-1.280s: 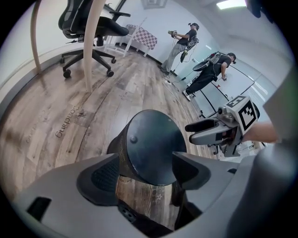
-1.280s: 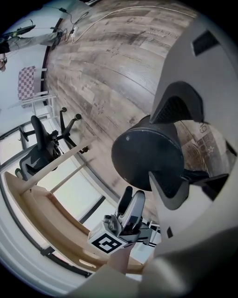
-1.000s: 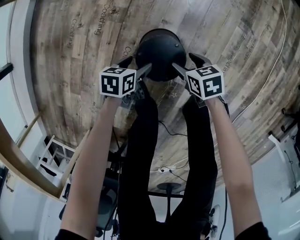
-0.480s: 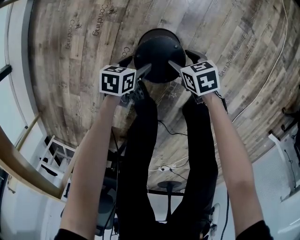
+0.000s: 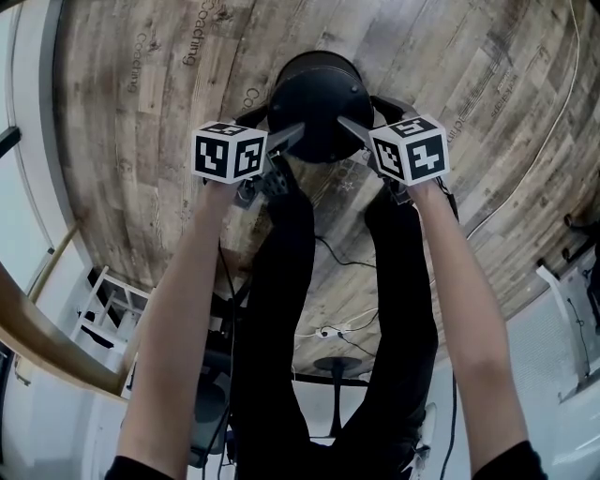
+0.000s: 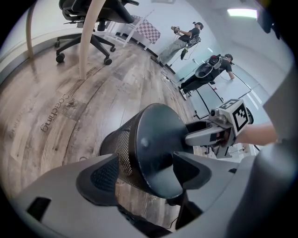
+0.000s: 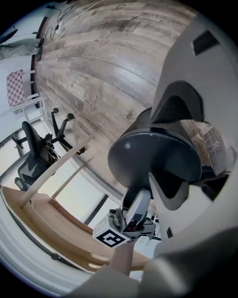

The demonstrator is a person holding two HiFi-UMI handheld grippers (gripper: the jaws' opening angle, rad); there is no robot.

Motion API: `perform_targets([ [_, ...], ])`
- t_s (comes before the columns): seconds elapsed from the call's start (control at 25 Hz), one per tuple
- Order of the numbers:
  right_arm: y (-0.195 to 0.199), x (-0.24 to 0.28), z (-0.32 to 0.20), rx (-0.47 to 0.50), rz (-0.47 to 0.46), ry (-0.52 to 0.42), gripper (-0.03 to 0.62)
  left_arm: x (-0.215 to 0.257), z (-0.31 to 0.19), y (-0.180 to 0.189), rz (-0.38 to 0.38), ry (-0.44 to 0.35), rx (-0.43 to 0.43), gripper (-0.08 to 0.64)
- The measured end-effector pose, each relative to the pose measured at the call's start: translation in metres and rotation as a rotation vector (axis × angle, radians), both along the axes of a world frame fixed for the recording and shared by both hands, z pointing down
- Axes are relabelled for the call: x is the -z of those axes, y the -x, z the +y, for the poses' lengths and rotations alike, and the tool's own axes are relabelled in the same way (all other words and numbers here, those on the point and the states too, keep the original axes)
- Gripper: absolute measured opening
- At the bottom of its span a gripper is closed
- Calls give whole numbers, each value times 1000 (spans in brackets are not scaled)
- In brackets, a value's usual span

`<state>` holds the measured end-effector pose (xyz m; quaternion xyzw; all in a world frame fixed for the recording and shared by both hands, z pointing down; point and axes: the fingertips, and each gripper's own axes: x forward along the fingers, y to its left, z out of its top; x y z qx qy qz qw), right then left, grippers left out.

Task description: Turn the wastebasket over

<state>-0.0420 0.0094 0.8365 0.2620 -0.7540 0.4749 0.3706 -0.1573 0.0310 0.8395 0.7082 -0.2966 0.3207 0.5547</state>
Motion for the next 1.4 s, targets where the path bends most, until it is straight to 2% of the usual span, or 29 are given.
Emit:
perform_targets([
  [0.28, 0, 0, -1, 5, -3, 10, 308, 0, 0, -2, -8, 8, -24, 365],
  [0.48, -3, 1, 2, 3, 28, 26, 308, 2, 1, -4, -28, -17, -15, 365],
  [0.8, -15, 11, 9, -21, 61, 1, 307, 10, 5, -14, -59, -45, -51, 360],
  [1.0, -28, 23, -9, -18, 66, -55, 296, 22, -14, -22, -66, -106, -55, 337],
  [1.4, -60, 36, -54, -37, 109, -190, 279, 32, -67, -50, -106, -256, -140, 311],
])
